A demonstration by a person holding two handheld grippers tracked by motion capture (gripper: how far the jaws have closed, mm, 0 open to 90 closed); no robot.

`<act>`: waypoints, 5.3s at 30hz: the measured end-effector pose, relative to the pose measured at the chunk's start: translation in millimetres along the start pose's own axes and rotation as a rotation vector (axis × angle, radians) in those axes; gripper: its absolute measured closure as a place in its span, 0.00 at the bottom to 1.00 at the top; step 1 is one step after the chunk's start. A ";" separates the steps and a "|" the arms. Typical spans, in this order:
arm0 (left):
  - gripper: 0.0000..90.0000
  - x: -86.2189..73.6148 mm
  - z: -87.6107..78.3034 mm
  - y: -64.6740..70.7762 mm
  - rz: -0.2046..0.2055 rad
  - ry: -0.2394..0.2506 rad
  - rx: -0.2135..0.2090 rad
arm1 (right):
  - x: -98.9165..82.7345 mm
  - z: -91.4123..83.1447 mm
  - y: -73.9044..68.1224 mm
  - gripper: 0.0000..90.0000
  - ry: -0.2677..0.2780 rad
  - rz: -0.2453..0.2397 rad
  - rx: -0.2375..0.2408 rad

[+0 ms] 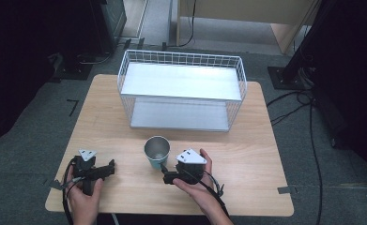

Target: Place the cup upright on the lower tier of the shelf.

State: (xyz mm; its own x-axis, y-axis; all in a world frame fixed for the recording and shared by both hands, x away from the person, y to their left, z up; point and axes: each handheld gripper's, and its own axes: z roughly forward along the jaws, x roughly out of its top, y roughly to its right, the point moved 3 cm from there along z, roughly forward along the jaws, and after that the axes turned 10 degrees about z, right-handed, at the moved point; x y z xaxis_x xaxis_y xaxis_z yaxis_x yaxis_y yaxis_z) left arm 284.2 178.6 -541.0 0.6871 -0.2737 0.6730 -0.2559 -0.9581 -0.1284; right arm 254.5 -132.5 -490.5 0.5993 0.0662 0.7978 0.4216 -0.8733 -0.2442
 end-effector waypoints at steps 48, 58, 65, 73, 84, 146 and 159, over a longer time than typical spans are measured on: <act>0.00 0.0 0.0 0.0 0.000 0.000 0.000 | 4.9 52.1 -36.4 0.19 0.090 -0.029 -0.023; 0.00 0.0 0.0 -0.1 0.001 0.000 0.001 | 9.7 47.5 -35.1 0.19 0.119 -0.026 -0.021; 0.00 0.0 0.0 0.0 0.000 0.000 0.000 | 19.4 41.2 -32.0 0.19 0.140 -0.026 -0.024; 0.00 0.0 0.0 0.0 0.000 0.000 0.000 | 31.2 34.7 -30.3 0.19 0.160 -0.035 -0.032; 0.00 0.0 0.0 0.0 -0.001 0.000 0.000 | 53.8 22.5 -21.2 0.19 0.204 -0.028 -0.054; 0.00 0.1 0.0 0.0 0.000 0.000 0.001 | 190.5 -46.6 35.4 0.19 0.460 0.028 -0.193; 0.00 0.2 0.0 0.0 0.000 -0.002 0.002 | 210.6 -34.2 49.4 0.19 0.458 0.025 -0.227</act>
State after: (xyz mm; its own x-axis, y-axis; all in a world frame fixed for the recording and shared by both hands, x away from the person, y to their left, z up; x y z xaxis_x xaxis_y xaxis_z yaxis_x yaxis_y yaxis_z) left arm 284.3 178.6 -540.8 0.6884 -0.2737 0.6717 -0.2543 -0.9584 -0.1299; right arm 378.2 -178.2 -315.7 0.2259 -0.1303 0.9654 0.2214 -0.9582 -0.1811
